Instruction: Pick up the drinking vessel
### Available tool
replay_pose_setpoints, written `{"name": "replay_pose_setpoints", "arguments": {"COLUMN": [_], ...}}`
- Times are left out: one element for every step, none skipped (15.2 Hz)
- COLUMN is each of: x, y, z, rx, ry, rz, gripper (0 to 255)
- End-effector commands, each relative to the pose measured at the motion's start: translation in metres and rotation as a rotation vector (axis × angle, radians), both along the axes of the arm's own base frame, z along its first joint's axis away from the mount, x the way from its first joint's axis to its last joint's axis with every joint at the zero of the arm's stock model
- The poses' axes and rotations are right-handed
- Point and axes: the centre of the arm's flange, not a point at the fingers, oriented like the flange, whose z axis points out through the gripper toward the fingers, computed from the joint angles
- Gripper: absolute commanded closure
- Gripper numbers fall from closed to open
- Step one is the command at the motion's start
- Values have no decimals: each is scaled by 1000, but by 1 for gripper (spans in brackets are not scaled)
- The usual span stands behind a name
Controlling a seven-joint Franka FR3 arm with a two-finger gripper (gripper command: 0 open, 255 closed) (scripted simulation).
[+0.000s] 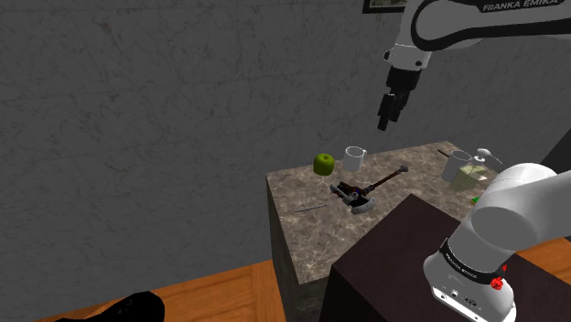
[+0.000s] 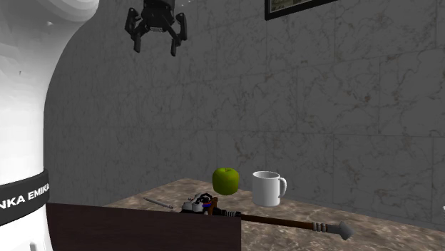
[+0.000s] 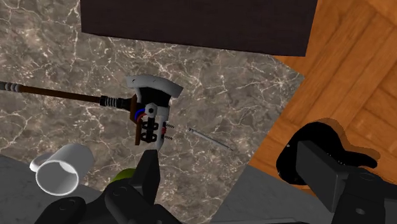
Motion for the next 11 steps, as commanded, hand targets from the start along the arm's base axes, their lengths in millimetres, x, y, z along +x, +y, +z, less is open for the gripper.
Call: {"name": "replay_pose_setpoints", "arguments": {"x": [14,20,26,32,38,44,50,56,62,68,74], "y": [-12,-17,-23,-29,-35,-41,-47,-53,-59,-65,-71], "z": [-18,-28,-38,-48,-57,-67,-77,-87,-96,-106,-116], "rx": [-6,-8,-11,-13,-16,-18,-21,-23,-26,-28,-31], "ry": [-5,-7,-8,-10,-11,-12,-14,-15,-17,-18,-19], "rz": [4,6,8,10,11,13,15,17,18,20,22], "gripper": [0,0,0,0,0,0,0,0,0,0,0]}}
